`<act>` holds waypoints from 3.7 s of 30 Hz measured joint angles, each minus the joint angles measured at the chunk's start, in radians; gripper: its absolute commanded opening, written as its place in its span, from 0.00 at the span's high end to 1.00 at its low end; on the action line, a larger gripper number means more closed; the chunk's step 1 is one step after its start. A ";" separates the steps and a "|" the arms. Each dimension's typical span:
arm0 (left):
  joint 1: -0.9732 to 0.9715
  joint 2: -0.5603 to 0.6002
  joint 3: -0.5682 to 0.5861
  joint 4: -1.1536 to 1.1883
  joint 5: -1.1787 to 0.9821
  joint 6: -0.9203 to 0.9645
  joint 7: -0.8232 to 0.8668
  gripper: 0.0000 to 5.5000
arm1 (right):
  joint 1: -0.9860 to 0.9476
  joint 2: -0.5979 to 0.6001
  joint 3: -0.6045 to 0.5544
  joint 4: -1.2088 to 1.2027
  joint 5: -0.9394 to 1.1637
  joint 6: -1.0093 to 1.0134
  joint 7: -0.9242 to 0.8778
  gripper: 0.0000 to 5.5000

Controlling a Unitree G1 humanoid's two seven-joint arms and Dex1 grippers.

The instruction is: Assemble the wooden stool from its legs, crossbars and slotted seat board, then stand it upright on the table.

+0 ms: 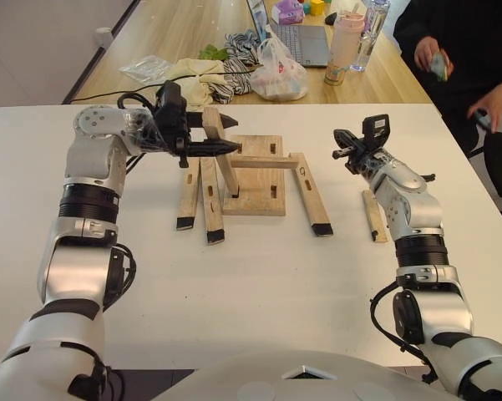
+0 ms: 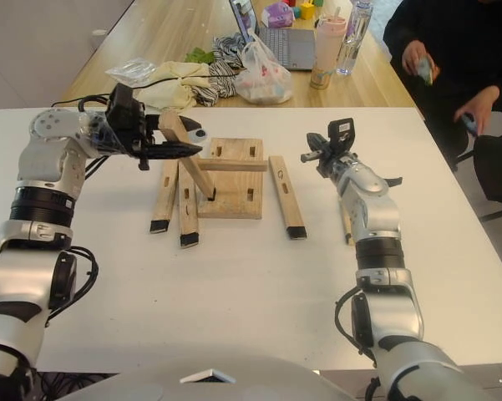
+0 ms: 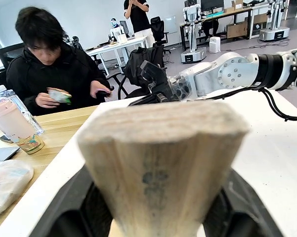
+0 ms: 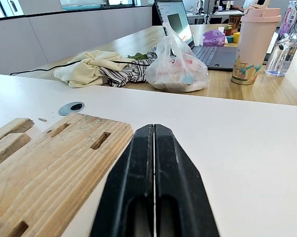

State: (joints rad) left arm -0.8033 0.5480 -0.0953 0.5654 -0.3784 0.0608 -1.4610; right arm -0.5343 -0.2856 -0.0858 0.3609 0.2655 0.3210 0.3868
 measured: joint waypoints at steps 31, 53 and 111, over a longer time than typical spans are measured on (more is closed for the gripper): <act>-0.127 -0.011 -0.041 0.404 0.013 -0.081 0.041 0.63 | 0.000 0.002 -0.017 0.040 0.001 0.019 0.002 1.00; -0.053 -0.018 -0.168 0.527 0.283 -0.197 -0.130 0.43 | 0.004 0.003 0.006 0.063 -0.002 0.033 0.011 1.00; 0.410 -0.265 0.179 -0.537 0.132 1.024 1.177 0.28 | 0.171 0.080 -0.043 -0.026 -0.038 0.001 -0.216 1.00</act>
State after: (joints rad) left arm -0.3929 0.2831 0.0832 0.0289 -0.2463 1.0849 -0.2844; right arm -0.3631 -0.2052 -0.1286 0.3344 0.2274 0.3219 0.1709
